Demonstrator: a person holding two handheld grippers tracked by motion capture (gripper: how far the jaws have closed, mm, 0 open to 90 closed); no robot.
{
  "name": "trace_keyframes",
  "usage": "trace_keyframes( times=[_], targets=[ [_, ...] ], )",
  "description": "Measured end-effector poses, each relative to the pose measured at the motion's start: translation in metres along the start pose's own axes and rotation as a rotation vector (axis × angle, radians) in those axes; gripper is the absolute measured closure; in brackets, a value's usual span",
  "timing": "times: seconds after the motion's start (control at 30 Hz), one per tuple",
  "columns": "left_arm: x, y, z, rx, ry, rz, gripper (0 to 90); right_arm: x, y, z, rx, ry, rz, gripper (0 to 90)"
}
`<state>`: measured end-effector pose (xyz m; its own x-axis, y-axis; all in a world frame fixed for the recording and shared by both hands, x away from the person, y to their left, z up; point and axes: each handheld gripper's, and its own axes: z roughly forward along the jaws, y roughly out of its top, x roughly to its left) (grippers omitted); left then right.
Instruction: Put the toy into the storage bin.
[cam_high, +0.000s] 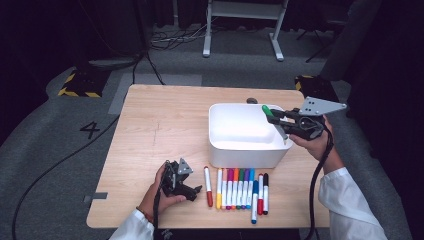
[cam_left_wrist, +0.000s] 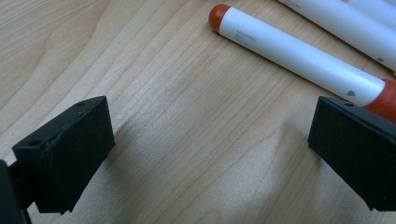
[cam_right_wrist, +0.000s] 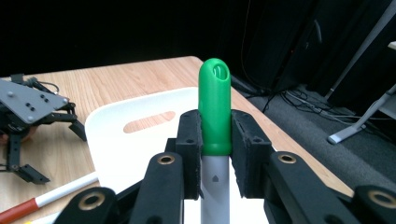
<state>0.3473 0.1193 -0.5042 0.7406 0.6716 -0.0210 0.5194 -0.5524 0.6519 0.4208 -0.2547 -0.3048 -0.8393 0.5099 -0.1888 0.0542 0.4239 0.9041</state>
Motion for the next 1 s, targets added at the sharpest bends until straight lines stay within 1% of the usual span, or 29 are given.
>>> trace_keyframes(
  times=[0.1, 0.13, 0.2, 0.23, 0.27, 0.33, 0.43, 0.47, 0.53, 0.57, 0.6, 0.67, 0.7, 0.77, 0.8, 0.83, 0.87, 0.9, 0.93, 0.97, 1.0],
  targets=[
    [0.000, 0.000, 0.000, 0.002, 0.002, -0.001, 0.4, 0.001, -0.001, 0.009, 0.020, 0.019, -0.002, 74.4],
    [0.000, 0.000, 0.000, 0.003, 0.002, -0.001, 0.4, 0.002, -0.002, 0.015, 0.036, 0.044, -0.008, 74.4],
    [0.000, 0.000, 0.000, 0.002, 0.002, -0.001, 0.4, 0.003, -0.002, 0.018, 0.043, 0.050, -0.015, 74.4],
    [0.000, 0.000, 0.000, 0.001, 0.001, 0.001, 0.4, 0.007, -0.004, 0.024, 0.070, 0.071, -0.025, 74.4],
    [0.000, 0.000, 0.000, 0.003, 0.002, -0.001, 0.4, 0.007, -0.004, 0.024, 0.070, 0.071, -0.025, 74.4],
    [0.000, 0.000, 0.000, 0.003, 0.002, -0.001, 0.4, 0.010, -0.006, 0.030, 0.099, 0.092, -0.040, 74.4],
    [0.000, 0.000, 0.000, 0.003, 0.002, 0.000, 0.4, 0.016, -0.013, 0.041, 0.157, 0.142, -0.039, 74.4],
    [0.000, 0.000, 0.000, 0.003, 0.002, 0.000, 0.4, 0.016, -0.013, 0.041, 0.157, 0.142, -0.039, 74.4],
    [0.000, 0.000, 0.000, 0.002, 0.001, 0.001, 0.4, 0.019, -0.018, 0.047, 0.204, 0.154, -0.052, 74.3],
    [0.000, 0.000, 0.000, 0.001, 0.001, 0.001, 0.4, 0.020, -0.021, 0.052, 0.243, 0.163, -0.054, 74.3],
    [0.000, 0.000, 0.000, 0.001, 0.001, 0.001, 0.4, 0.020, -0.021, 0.052, 0.243, 0.163, -0.054, 74.3],
    [0.000, 0.000, 0.000, 0.003, 0.002, -0.001, 0.4, 0.022, -0.024, 0.055, 0.290, 0.181, -0.062, 74.3],
    [0.000, 0.000, 0.000, 0.003, 0.002, -0.001, 0.4, 0.022, -0.024, 0.055, 0.290, 0.181, -0.062, 74.3],
    [0.000, 0.000, 0.000, 0.001, 0.001, 0.001, 0.4, 0.022, -0.025, 0.058, 0.321, 0.192, -0.061, 74.3],
    [0.000, 0.000, 0.000, 0.001, 0.001, 0.001, 0.3, 0.023, -0.027, 0.062, 0.370, 0.194, -0.069, 74.2],
    [0.000, 0.000, 0.000, 0.001, 0.001, 0.001, 0.3, 0.023, -0.027, 0.062, 0.370, 0.194, -0.069, 74.2],
    [0.000, 0.000, 0.000, 0.001, 0.001, 0.001, 0.4, 0.023, -0.028, 0.066, 0.400, 0.195, -0.071, 74.2],
    [0.000, 0.000, 0.000, 0.001, 0.000, 0.001, 0.4, 0.023, -0.028, 0.066, 0.400, 0.195, -0.071, 74.2],
    [0.000, 0.000, 0.000, 0.001, 0.000, 0.001, 0.4, 0.024, -0.028, 0.069, 0.428, 0.193, -0.076, 74.2],
    [0.000, 0.000, 0.000, 0.001, 0.001, 0.001, 0.4, 0.025, -0.028, 0.071, 0.440, 0.199, -0.079, 74.1],
    [0.000, 0.000, 0.000, 0.001, 0.001, 0.001, 0.4, 0.025, -0.028, 0.071, 0.440, 0.199, -0.079, 74.1]
  ],
)
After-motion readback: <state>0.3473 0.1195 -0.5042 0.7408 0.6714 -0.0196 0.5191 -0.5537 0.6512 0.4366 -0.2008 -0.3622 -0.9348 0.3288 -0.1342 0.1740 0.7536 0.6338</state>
